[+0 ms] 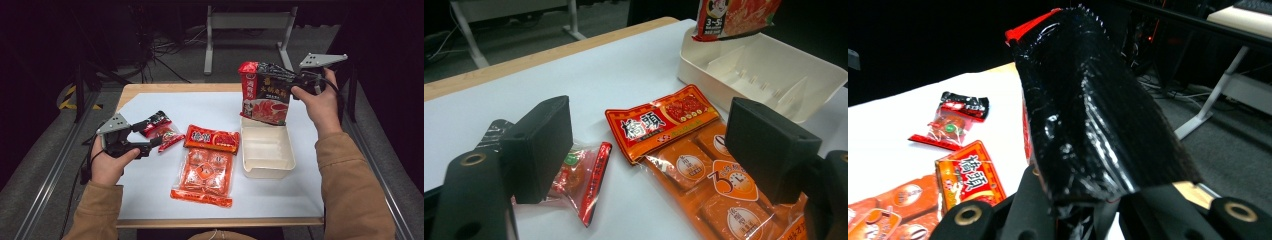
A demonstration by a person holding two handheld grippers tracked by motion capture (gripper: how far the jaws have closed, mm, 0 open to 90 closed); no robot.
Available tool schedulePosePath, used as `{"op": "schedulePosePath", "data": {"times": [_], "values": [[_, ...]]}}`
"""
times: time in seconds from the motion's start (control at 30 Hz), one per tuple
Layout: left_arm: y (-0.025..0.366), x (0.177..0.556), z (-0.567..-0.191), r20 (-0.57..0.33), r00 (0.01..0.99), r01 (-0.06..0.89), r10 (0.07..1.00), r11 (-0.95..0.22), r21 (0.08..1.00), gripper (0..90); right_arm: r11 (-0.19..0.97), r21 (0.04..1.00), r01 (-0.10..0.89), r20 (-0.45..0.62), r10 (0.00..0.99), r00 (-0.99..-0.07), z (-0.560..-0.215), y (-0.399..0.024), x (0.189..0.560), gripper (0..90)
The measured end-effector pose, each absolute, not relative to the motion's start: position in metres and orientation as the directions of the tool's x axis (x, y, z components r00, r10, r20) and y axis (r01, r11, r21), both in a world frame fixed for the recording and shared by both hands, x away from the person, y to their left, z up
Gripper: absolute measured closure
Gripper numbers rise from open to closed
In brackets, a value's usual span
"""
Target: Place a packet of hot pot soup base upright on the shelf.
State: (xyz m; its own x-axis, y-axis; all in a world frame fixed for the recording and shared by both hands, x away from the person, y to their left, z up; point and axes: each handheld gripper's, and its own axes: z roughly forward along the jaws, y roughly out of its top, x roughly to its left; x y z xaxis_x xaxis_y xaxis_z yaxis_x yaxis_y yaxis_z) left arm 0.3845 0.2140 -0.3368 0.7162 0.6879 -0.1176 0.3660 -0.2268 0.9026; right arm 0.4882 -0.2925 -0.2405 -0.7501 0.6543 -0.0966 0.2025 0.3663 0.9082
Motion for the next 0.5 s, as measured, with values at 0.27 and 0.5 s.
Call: {"op": "schedulePosePath", "data": {"times": [0.27, 0.5], "values": [[0.215, 0.386, -0.338, -0.125, 0.714, 0.371, 0.689, -0.221, 0.902, 20.3, 0.362, 0.913, 0.186, -0.106, 0.654, -0.749, -0.251, -0.297, 0.496, 82.0], [0.217, 0.386, -0.338, -0.127, 0.712, 0.373, 0.691, -0.218, 0.902, 20.3, 0.357, 0.914, 0.196, -0.096, 0.656, -0.749, -0.260, -0.296, 0.500, 82.0]]}}
